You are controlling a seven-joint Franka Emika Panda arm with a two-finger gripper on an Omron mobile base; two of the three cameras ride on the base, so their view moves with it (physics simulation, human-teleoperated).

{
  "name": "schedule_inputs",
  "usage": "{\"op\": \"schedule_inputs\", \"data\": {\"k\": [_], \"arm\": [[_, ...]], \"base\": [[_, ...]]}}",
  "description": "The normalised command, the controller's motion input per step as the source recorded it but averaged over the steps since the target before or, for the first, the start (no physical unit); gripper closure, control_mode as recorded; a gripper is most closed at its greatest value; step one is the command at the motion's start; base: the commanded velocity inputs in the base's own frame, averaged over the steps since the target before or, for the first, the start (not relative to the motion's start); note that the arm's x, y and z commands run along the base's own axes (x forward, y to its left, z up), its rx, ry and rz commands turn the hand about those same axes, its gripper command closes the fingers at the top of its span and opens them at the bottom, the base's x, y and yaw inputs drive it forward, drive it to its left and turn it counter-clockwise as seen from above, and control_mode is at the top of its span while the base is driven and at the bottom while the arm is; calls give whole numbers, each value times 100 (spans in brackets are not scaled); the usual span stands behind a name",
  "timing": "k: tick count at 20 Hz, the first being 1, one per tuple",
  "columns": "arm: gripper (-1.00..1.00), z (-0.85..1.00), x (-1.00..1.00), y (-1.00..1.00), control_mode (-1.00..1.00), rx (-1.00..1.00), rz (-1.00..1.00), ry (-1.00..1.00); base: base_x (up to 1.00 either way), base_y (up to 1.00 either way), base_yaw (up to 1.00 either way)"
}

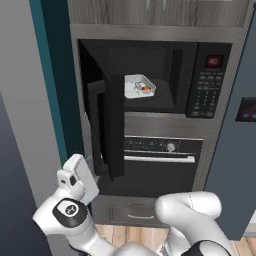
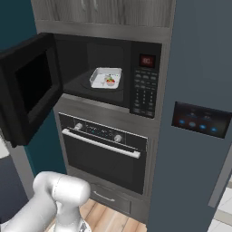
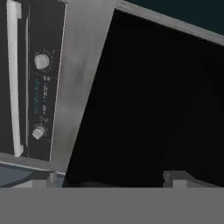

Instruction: Place the tupperware containing the fish and tomato meal in the microwave. Close the microwave door and press the start button to reheat the meal.

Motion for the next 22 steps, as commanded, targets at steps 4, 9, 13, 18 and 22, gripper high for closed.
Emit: {"op": "schedule_inputs", "data": {"k": [4, 9, 13, 18, 22], "arm": [[-100, 11, 8, -100, -100, 25, 0, -13], [-100, 0, 19, -100, -100, 28, 0, -10], [-100, 11, 40, -100, -100, 29, 2, -5], [-100, 17, 60, -100, -100, 26, 8, -1], [-100, 16, 78, -93, -100, 17, 12, 0]], "base": [[0, 0, 0], [0, 0, 0], [0, 0, 0], [0, 0, 0], [0, 0, 0]]}}
